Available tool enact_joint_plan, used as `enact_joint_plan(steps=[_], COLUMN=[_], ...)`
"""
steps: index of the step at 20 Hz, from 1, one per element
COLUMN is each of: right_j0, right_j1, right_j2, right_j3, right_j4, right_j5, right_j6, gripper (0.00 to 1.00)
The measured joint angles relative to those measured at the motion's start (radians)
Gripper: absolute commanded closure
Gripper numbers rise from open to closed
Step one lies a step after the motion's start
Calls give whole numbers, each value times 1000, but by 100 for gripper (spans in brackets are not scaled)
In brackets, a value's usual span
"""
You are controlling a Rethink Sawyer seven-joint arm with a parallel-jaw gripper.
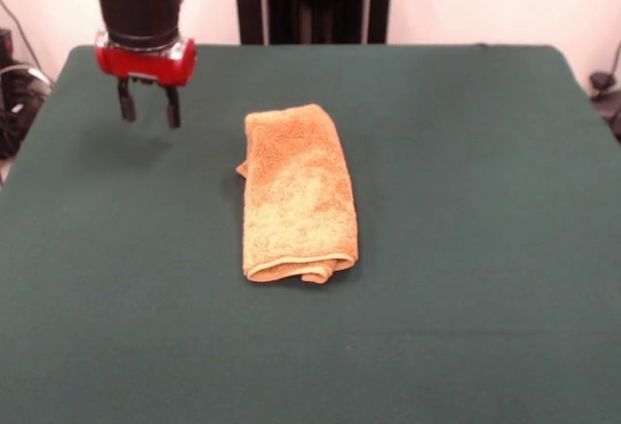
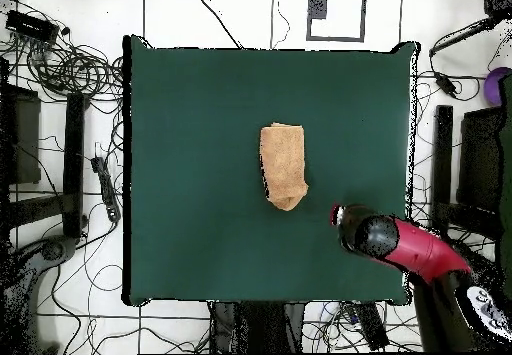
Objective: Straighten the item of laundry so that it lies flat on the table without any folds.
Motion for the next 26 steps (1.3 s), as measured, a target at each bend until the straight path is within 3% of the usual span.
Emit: enact_joint_plan(steps=[9,26], right_j0=[11,225], right_j1=[88,76], right_j2=[27,-51], right_j3=[-99,-101], right_j4=[9,167], right_j5=[-1,19], right_j6=[0,1], gripper=[0,0])
